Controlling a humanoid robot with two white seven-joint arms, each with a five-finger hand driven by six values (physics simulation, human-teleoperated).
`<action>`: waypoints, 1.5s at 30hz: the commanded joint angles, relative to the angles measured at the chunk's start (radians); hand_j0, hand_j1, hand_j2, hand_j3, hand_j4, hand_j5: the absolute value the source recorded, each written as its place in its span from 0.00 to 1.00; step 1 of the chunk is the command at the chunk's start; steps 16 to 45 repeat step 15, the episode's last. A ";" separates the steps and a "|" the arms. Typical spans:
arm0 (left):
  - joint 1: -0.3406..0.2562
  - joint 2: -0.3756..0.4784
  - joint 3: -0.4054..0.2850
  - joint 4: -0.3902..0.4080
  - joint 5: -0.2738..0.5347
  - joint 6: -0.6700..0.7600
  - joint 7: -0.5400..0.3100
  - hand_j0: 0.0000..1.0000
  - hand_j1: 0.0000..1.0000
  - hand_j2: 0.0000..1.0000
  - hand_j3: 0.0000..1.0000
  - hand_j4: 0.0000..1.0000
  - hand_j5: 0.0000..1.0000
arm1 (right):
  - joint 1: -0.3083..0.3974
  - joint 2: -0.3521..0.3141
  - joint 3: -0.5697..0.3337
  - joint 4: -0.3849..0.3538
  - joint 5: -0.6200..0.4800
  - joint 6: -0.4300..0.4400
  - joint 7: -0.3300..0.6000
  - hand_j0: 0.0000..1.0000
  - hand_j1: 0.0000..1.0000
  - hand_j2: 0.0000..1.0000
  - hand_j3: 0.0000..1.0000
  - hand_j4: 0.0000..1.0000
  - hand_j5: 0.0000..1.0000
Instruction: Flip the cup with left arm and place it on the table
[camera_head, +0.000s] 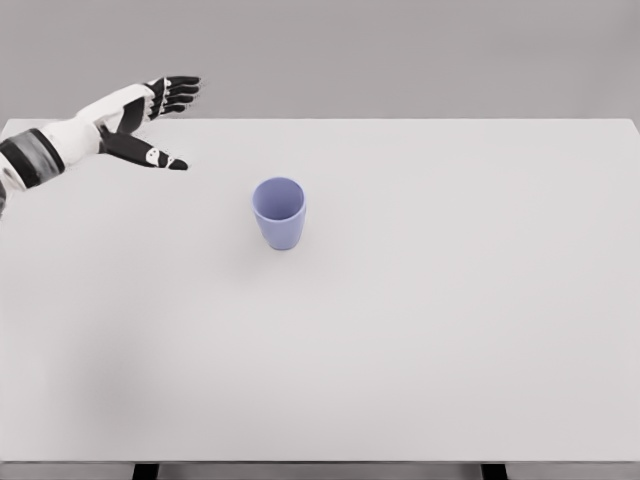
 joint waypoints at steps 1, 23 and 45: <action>0.000 0.040 -0.003 0.037 -0.222 -0.140 0.000 1.00 1.00 1.00 1.00 1.00 1.00 | 0.000 0.000 0.000 0.000 0.000 0.000 0.000 1.00 1.00 1.00 1.00 1.00 1.00; 0.009 0.073 -0.015 0.030 -0.378 -0.329 0.000 1.00 1.00 1.00 1.00 1.00 1.00 | 0.000 0.000 0.000 0.000 0.000 0.000 0.000 1.00 1.00 1.00 1.00 1.00 1.00; 0.009 0.073 -0.015 0.030 -0.378 -0.329 0.000 1.00 1.00 1.00 1.00 1.00 1.00 | 0.000 0.000 0.000 0.000 0.000 0.000 0.000 1.00 1.00 1.00 1.00 1.00 1.00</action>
